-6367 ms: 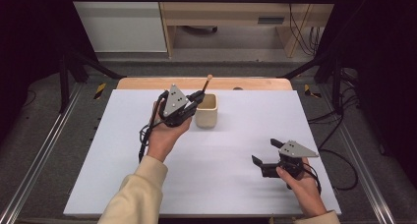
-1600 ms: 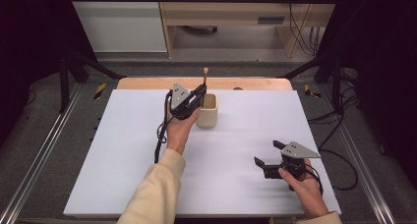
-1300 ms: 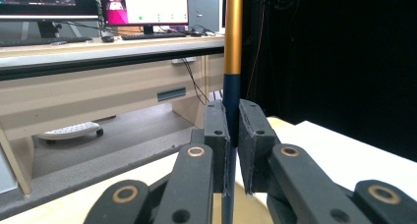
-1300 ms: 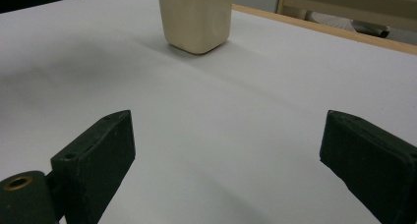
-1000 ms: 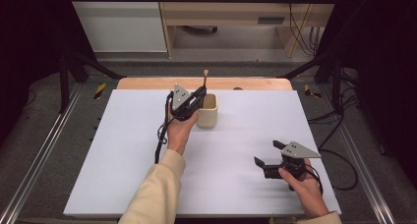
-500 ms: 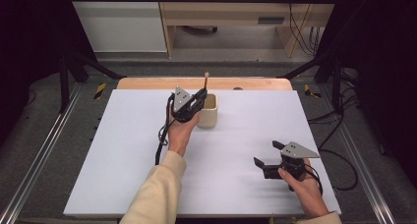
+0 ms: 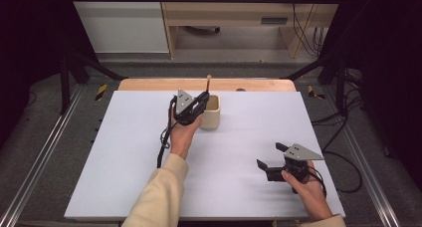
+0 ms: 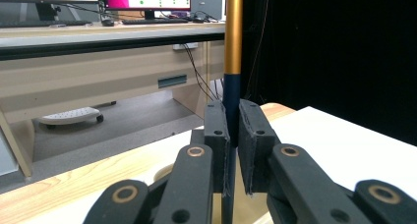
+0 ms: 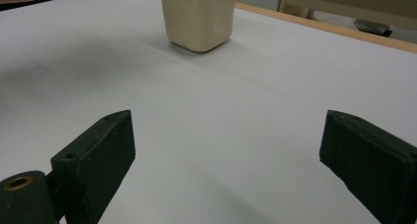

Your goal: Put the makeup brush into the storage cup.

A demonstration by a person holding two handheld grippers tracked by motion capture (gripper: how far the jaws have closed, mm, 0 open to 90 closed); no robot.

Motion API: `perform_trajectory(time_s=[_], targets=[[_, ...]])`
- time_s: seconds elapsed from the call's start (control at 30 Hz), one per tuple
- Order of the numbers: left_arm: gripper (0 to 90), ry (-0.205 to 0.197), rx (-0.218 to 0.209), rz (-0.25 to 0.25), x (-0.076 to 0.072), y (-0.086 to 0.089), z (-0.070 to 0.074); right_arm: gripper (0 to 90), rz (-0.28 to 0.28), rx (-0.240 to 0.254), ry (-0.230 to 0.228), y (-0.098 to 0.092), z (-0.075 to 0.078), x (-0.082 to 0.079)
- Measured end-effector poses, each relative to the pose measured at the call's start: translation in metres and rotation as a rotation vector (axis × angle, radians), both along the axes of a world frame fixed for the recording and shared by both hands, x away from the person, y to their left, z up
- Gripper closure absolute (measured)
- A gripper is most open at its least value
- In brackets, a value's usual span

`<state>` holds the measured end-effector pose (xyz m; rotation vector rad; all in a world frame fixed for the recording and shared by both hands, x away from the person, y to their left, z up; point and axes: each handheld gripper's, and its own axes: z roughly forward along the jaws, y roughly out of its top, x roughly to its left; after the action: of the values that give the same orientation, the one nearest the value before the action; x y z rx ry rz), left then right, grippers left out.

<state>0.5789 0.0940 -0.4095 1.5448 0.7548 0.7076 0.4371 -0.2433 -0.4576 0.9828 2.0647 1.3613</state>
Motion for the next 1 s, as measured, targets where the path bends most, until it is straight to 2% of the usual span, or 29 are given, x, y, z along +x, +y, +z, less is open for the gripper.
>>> perform_trajectory(time_s=[0.27, 0.53, 0.67, 0.77, 1.0], targets=[[82.7, 0.000, 0.009, 0.007, -0.001, 0.002, -0.002, 7.1, 0.002, 0.000, 0.001, 0.000, 0.000, 0.000], [82.2, 0.020, 0.011, 0.007, -0.003, 0.004, -0.007, 7.1, 0.001, 0.001, 0.002, 0.000, 0.000, 0.000], [68.8, 0.019, -0.009, 0.021, -0.008, 0.005, -0.006, 7.0, 0.002, 0.001, 0.002, 0.001, 0.000, 0.000], [58.3, 0.023, -0.002, 0.020, -0.013, 0.007, -0.004, 7.0, 0.004, 0.001, 0.004, 0.001, 0.000, 0.000], [52.8, 0.006, 0.018, 0.007, -0.026, 0.010, -0.001, 7.0, 0.012, -0.003, 0.000, 0.003, 0.000, -0.001]])
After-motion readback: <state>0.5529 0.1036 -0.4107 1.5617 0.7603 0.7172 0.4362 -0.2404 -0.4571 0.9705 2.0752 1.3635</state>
